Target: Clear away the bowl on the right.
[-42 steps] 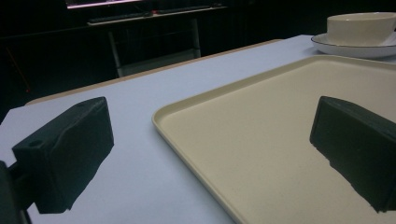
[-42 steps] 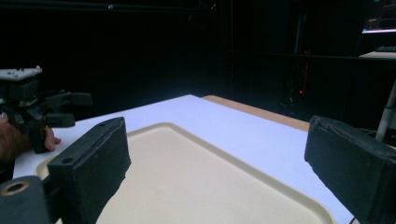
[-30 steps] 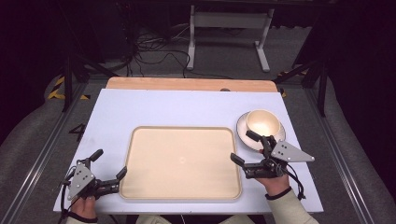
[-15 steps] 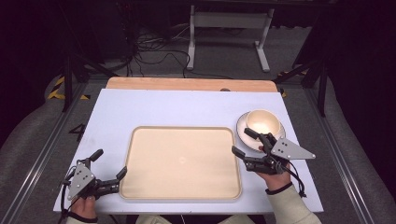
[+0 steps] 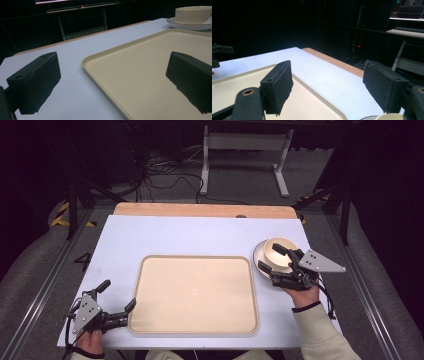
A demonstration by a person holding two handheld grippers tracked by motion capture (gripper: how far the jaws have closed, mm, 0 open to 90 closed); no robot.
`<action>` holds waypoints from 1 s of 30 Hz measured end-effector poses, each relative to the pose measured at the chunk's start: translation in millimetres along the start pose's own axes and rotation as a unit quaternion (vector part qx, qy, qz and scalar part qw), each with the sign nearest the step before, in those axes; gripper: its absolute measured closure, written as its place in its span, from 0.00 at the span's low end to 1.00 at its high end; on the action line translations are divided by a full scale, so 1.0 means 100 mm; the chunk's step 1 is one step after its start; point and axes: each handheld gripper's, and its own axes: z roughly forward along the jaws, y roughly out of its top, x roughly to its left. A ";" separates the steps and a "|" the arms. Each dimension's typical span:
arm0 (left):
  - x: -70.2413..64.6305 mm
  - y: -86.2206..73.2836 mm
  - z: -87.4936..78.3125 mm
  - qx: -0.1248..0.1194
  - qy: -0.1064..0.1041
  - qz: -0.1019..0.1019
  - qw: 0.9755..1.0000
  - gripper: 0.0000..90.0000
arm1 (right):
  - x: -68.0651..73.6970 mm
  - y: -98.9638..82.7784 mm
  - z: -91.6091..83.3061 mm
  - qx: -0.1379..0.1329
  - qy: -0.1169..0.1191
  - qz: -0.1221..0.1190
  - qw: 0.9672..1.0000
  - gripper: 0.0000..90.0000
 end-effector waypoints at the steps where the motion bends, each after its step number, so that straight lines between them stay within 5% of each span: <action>1: 0.00 0.00 0.00 -0.001 0.000 0.000 1.000 0.00 | -0.03 0.01 0.00 0.000 0.006 0.004 1.000 0.29; 7: 0.00 0.00 0.00 0.000 0.000 0.000 1.000 0.00 | -0.16 0.07 -0.01 -0.003 0.015 0.001 1.000 0.36; 17: 0.00 0.00 0.00 0.000 0.000 0.000 1.000 0.00 | -0.34 0.12 -0.02 0.005 -0.021 -0.004 1.000 0.31; 30: 0.00 0.00 0.00 0.001 0.000 0.000 1.000 0.00 | -0.59 0.14 -0.06 0.016 -0.036 0.007 0.999 0.36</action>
